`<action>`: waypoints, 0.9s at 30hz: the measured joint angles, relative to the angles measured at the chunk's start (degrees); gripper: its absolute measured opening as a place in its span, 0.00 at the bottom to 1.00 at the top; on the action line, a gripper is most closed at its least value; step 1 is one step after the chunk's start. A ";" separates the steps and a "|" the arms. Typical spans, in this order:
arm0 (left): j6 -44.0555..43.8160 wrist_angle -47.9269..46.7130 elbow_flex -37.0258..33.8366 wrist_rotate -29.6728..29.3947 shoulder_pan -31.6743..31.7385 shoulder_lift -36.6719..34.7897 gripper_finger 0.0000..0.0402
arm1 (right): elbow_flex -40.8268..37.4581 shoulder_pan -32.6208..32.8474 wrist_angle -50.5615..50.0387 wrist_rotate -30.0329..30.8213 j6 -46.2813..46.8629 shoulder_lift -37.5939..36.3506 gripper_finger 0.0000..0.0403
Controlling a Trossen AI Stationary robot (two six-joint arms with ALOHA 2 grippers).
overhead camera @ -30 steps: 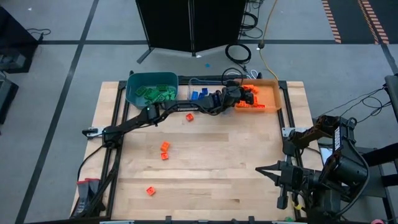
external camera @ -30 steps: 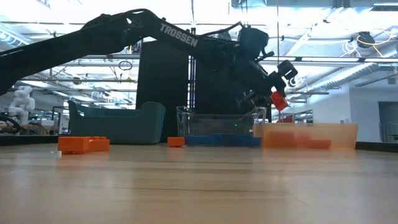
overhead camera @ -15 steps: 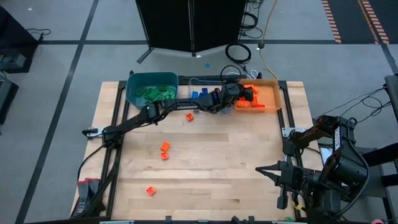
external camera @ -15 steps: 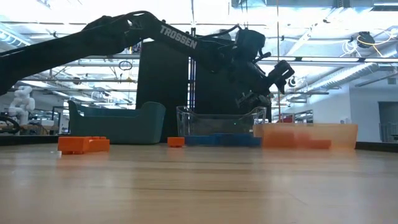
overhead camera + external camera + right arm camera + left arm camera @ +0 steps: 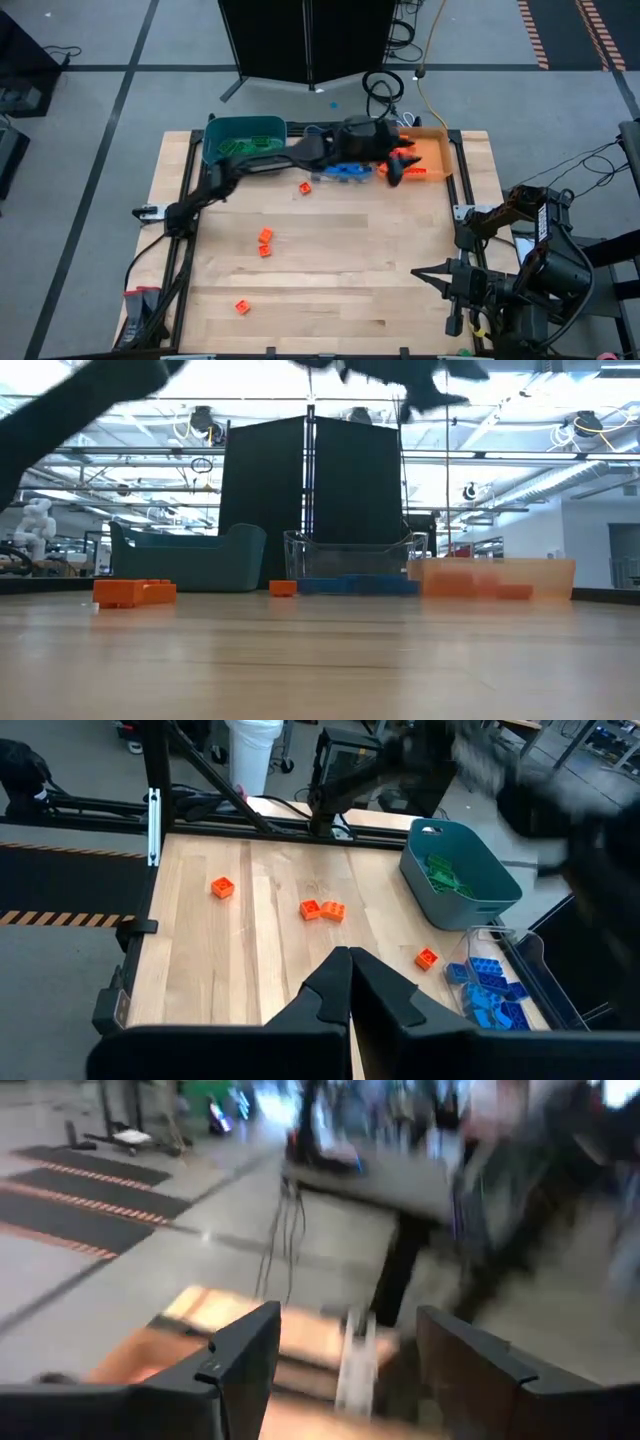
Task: Sort blocks
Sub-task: Put the orange game piece into the orange transparent bin
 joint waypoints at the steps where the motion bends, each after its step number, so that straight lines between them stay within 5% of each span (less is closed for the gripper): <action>1: 3.90 -5.45 0.00 0.04 -0.81 -2.35 0.58 | 0.02 0.02 -0.01 -0.01 0.09 0.00 0.00; 5: 14.30 -27.98 -0.28 -1.18 -5.01 -9.45 0.58 | -0.01 -0.01 0.02 0.01 0.17 0.00 0.00; 9: 19.00 -50.46 -0.11 -8.99 -11.68 -14.58 0.58 | 0.02 -0.01 -0.01 0.71 -0.06 -0.01 0.00; 16: 7.59 -77.44 -2.73 -18.81 -21.13 -15.32 0.58 | 0.01 0.00 0.06 2.90 -0.09 0.02 0.00; 21: -1.56 -77.66 -17.13 -20.24 -26.06 -21.03 0.58 | 0.01 -0.01 0.51 2.98 0.11 0.02 0.00; 27: -20.82 -66.65 -46.53 -25.81 -31.64 -36.30 0.58 | 0.02 -0.01 0.81 2.91 -0.05 0.02 0.00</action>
